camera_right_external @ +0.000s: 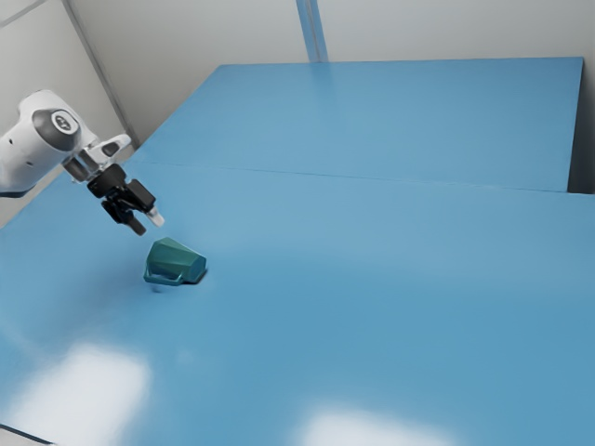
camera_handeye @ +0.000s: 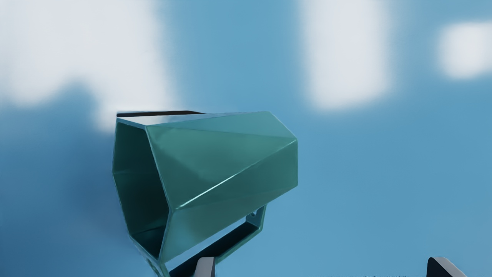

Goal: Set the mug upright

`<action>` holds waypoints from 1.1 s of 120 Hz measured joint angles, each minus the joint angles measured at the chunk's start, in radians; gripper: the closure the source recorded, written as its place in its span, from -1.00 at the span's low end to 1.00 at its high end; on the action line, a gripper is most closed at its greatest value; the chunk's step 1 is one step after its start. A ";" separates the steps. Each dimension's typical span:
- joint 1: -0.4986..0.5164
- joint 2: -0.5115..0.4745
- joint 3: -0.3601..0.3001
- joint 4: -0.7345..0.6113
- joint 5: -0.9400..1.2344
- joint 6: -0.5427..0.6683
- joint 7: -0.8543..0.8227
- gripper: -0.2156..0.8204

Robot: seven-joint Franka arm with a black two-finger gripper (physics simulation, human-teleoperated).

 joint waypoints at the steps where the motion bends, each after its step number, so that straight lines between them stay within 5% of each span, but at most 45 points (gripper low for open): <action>1: 0.003 0.003 0.000 0.002 -0.001 0.000 0.005 -0.58; 35: 0.036 0.151 0.006 0.110 -0.047 -0.008 0.125 -0.58; 89: 0.069 0.256 0.009 0.129 -0.210 -0.080 0.230 -0.57; 132: 0.076 0.263 0.000 0.131 -0.239 -0.125 0.273 0.61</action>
